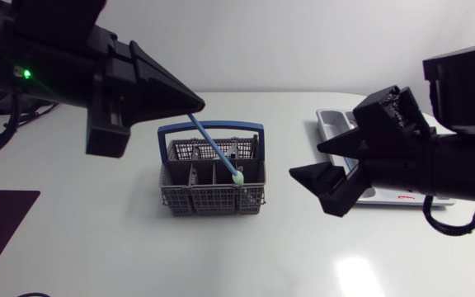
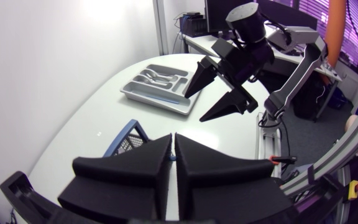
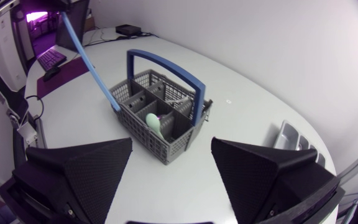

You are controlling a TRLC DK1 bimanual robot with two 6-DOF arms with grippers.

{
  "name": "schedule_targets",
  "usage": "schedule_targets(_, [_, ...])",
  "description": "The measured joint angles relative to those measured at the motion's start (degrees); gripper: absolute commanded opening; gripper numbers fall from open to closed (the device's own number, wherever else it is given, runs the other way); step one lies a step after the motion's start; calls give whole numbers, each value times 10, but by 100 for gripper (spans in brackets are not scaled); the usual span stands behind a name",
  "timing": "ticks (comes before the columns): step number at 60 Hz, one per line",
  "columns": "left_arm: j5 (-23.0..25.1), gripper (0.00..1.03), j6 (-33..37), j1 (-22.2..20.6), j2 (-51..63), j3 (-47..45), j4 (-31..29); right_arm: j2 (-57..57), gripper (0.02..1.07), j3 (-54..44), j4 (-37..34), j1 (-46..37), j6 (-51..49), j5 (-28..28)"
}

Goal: Unload the cutlery basket into the drawer organizer.

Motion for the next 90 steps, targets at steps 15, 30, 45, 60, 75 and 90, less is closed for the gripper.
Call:
schedule_targets(15, [35,3,-54,-28,43,0,10,-20,93,3,-6,79,0,-12])
schedule_targets(30, [58,3,-88,-50,92,0,34,-7,84,-3,51,84,-14,-40])
schedule_targets(45, [71,3,-104,-52,122,0,52,20,66,-40,101,89,-39,-52])
schedule_targets(60, [72,3,-107,-52,136,0,58,32,32,-61,141,88,-57,-54])
schedule_targets(75, [76,4,-107,-52,136,0,60,35,10,-64,153,84,-70,-58])
schedule_targets(90, [76,43,-124,-52,136,9,63,37,8,-78,154,79,-72,-65])
